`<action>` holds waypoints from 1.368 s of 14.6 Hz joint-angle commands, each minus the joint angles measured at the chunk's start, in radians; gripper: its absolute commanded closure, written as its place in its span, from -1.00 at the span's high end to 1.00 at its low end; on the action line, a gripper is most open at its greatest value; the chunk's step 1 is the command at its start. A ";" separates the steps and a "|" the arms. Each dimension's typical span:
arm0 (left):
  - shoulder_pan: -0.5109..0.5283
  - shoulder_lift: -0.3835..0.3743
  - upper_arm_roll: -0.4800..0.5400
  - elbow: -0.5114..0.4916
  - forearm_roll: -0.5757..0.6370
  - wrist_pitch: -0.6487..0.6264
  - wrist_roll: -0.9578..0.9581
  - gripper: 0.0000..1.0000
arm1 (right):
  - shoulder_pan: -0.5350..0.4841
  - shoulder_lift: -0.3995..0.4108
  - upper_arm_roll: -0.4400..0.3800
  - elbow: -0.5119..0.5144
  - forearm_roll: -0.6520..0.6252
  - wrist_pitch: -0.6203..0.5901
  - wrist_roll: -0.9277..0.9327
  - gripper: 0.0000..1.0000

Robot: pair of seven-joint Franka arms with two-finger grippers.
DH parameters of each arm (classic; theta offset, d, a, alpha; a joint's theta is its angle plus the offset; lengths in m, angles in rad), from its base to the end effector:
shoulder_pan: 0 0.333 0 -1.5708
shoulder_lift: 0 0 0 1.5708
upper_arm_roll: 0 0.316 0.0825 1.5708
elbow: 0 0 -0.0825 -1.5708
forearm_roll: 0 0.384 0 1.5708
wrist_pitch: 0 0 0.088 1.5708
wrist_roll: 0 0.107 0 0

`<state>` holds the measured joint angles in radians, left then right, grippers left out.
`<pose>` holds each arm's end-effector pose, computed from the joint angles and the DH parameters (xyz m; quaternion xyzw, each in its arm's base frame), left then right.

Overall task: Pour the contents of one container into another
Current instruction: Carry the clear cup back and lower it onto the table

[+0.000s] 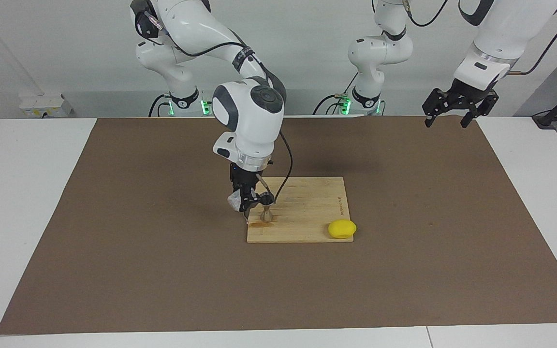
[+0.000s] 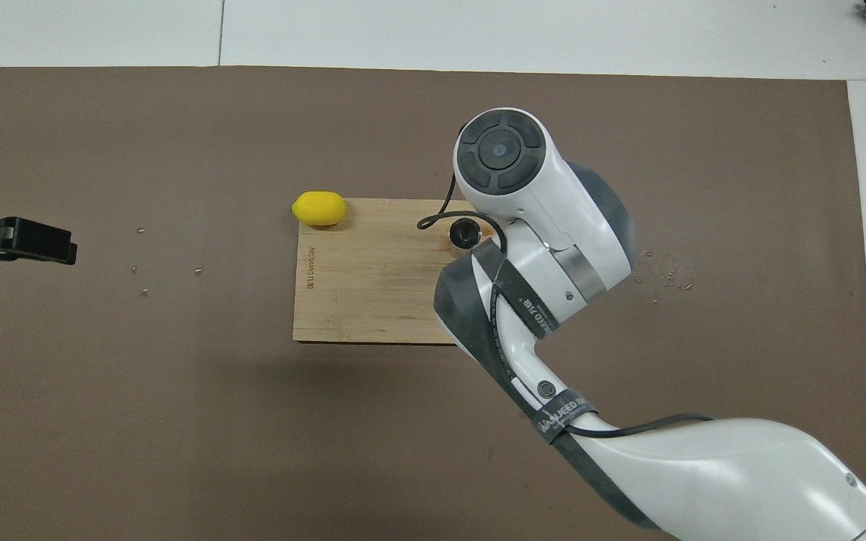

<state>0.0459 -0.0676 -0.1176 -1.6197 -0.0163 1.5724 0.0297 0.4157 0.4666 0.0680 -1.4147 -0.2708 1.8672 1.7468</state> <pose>0.5320 -0.0422 0.6381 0.9987 -0.0506 0.0098 0.0044 0.6275 0.2973 0.4337 0.8230 -0.5565 0.0993 0.0557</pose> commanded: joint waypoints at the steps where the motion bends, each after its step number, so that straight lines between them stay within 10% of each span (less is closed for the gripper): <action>1: 0.003 -0.021 -0.002 -0.025 0.010 0.000 -0.007 1.00 | -0.079 0.007 0.009 0.016 0.117 0.035 -0.064 -0.97; 20: 0.003 -0.021 -0.002 -0.025 0.010 0.000 -0.007 1.00 | -0.576 -0.051 0.010 -0.407 0.928 0.187 -0.682 -0.97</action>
<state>0.0459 -0.0676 -0.1175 -1.6197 -0.0163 1.5724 0.0298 -0.1142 0.4573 0.0639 -1.7403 0.5830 2.0254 1.1404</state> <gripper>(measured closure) 0.000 0.493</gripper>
